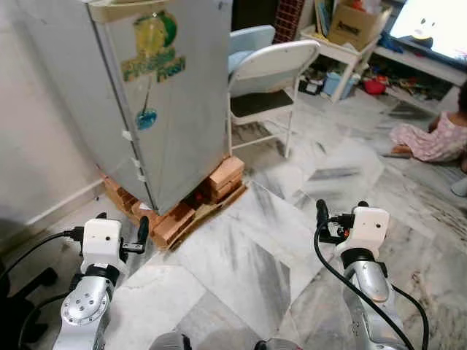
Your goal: Restocking fridge
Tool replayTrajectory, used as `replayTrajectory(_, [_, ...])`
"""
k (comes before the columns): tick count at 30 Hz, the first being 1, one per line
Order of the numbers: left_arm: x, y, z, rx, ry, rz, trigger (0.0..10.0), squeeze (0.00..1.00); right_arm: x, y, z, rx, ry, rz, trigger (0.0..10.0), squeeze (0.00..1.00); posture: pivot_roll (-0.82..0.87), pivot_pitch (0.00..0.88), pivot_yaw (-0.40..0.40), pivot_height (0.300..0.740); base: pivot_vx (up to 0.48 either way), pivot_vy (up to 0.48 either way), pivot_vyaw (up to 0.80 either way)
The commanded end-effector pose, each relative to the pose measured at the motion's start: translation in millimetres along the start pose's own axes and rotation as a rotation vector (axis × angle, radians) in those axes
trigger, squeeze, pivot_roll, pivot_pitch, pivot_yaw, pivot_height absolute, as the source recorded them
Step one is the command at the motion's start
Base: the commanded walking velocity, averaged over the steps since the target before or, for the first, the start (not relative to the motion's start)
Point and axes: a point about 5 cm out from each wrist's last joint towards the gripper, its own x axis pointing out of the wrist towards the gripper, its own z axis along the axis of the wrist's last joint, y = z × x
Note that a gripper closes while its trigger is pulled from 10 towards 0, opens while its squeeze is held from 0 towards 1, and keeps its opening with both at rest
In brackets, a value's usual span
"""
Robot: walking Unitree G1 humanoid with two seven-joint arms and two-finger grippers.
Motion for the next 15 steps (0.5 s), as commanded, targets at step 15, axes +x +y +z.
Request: replayTrajectory(15, [13.1,-1.0,12,-0.001,-0.027,-0.053,10.0,0.0,11.2,1.3,14,-0.021,-0.045,0.014,10.0,0.0,0.03,0.088,-0.007,0.74,0.0,0.34,0.0])
